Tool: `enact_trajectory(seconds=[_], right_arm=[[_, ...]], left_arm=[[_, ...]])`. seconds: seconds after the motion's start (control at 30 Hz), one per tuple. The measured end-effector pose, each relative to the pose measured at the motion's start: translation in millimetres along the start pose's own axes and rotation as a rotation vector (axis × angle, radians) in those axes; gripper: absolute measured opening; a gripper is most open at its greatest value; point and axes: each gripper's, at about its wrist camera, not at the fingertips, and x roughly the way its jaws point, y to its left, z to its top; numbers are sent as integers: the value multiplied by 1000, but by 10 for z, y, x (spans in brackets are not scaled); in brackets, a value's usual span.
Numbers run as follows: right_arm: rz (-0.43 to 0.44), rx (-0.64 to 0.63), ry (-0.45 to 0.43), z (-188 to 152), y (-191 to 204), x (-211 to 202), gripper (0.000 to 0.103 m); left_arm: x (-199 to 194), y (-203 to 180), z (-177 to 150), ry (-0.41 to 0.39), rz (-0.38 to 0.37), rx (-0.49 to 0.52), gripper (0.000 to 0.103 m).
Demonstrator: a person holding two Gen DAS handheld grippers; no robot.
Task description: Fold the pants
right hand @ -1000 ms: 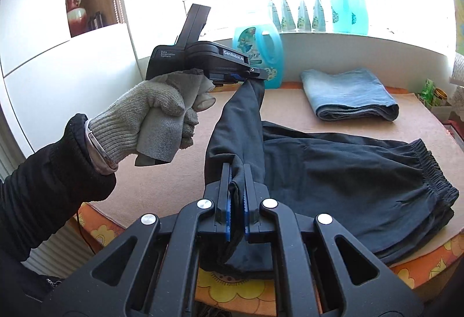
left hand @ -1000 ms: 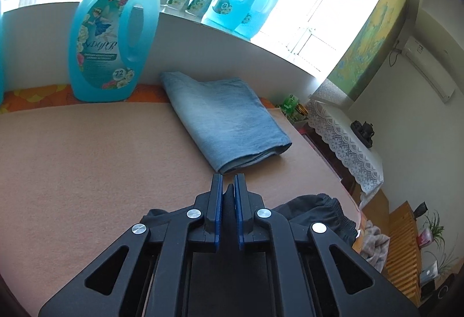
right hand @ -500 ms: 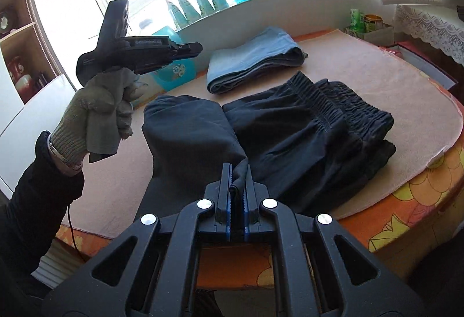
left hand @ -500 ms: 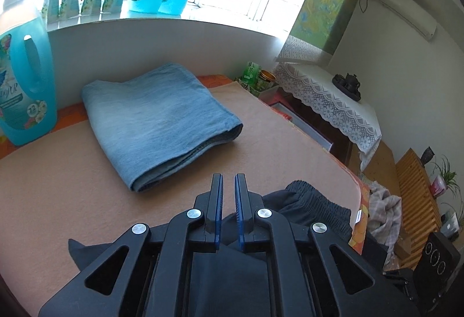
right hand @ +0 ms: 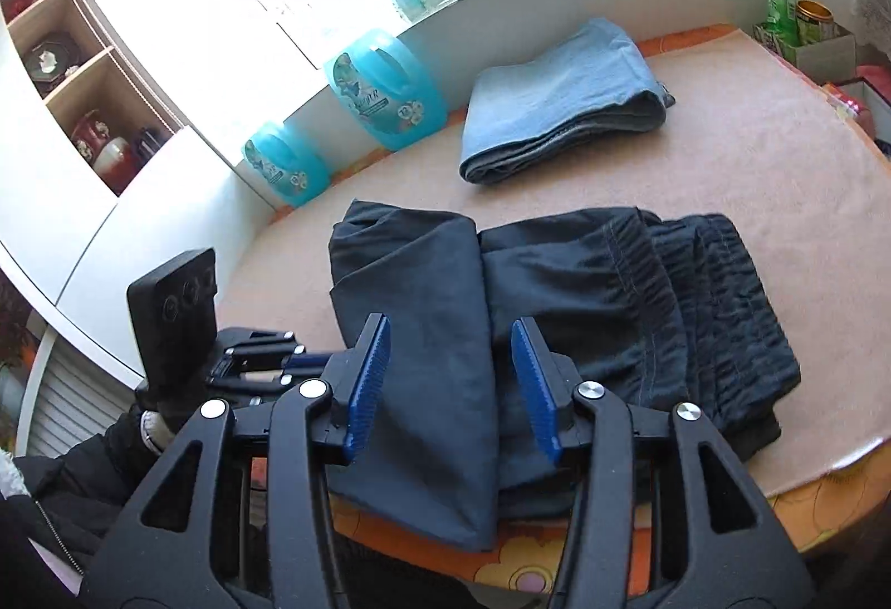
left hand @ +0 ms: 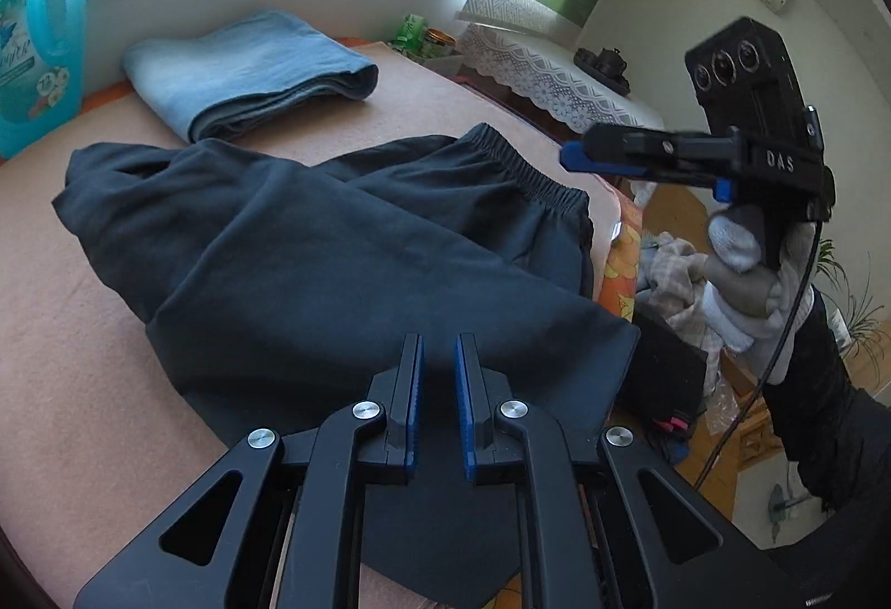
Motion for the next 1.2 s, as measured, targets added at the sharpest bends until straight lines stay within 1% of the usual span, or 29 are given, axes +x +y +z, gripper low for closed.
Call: enact_trajectory(seconds=[0.07,0.17,0.27,0.33,0.4,0.5,0.57,0.6,0.67,0.73,0.77,0.83,0.93,0.97,1.03,1.13,1.17,1.2], right_arm=[[19,-2,75,189,17,345,48],[-22,-33,166,380,28,842,48],[-37,-12,246,485,-61,1230,48],[-54,6,283,508,-128,1407,48],[-37,39,316,524,-194,1537,48],[3,84,340,490,-235,1658,48],[58,108,326,473,-211,1667,48],[82,117,314,466,-191,1653,45],[94,104,289,457,-109,1611,19],[79,80,247,450,-20,1530,10],[64,64,223,451,30,1472,8],[20,23,170,468,125,1323,5],[-92,-49,87,539,181,1000,4],[-129,-60,67,585,165,907,4],[-185,-66,40,646,61,699,4],[-329,-102,17,697,-130,526,4],[-365,-89,18,714,-238,494,4],[-380,-58,20,727,-370,457,4]], left_arm=[[48,-10,-85,11,4,-6,10],[129,-10,-199,31,1,-21,10],[187,-32,-297,41,10,-9,10],[203,-41,-340,38,9,-1,10],[202,-36,-360,33,4,2,10],[202,-21,-363,30,-4,5,10],[198,-33,-372,28,-6,13,10],[194,-40,-378,26,-6,16,10],[190,-51,-379,24,-8,18,10],[168,-63,-381,20,-7,18,10],[156,-66,-391,17,-5,22,10],[132,-94,-407,10,6,34,10],[91,-139,-415,-8,10,43,10],[54,-147,-405,-19,12,42,14],[1,-148,-388,-46,16,46,20],[-21,-147,-334,-67,15,52,21],[-4,-151,-316,-70,12,53,21],[14,-157,-296,-70,7,54,21]])
